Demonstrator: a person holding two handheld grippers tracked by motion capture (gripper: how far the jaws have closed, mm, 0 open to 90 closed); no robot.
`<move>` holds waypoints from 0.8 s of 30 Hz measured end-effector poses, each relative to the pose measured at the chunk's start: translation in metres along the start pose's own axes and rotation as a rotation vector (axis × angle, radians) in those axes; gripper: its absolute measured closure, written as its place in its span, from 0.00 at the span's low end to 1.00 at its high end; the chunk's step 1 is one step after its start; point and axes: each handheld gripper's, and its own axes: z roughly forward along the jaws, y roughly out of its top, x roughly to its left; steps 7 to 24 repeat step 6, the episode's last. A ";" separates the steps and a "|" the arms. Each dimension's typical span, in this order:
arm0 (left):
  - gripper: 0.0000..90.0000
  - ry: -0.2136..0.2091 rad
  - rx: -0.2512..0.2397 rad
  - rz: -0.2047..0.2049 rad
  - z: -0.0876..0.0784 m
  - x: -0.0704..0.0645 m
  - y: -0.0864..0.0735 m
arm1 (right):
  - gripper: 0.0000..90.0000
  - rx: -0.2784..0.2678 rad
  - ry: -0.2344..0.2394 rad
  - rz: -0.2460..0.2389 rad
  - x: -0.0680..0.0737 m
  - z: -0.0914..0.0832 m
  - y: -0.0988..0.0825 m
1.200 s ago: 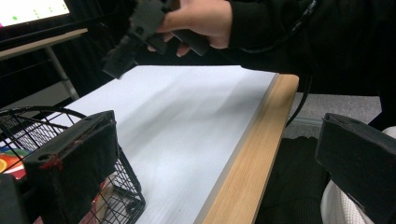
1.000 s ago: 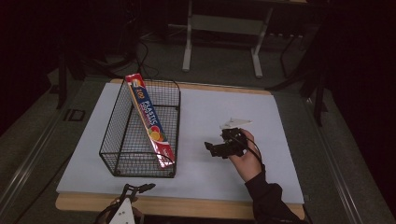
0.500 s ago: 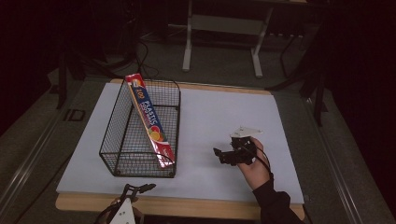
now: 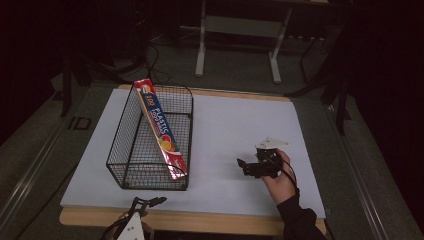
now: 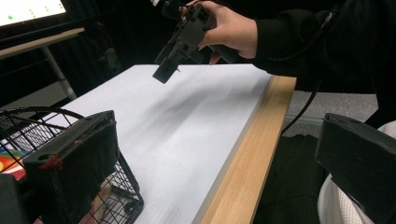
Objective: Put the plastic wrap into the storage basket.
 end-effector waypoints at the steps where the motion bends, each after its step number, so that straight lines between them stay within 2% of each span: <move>1: 0.00 -0.001 0.001 0.001 0.000 0.000 0.000 | 0.16 0.000 0.004 0.002 -0.001 0.000 0.000; 24: 0.00 -0.005 0.004 0.002 0.001 -0.001 0.000 | 0.16 -0.003 0.003 0.009 -0.003 0.001 -0.001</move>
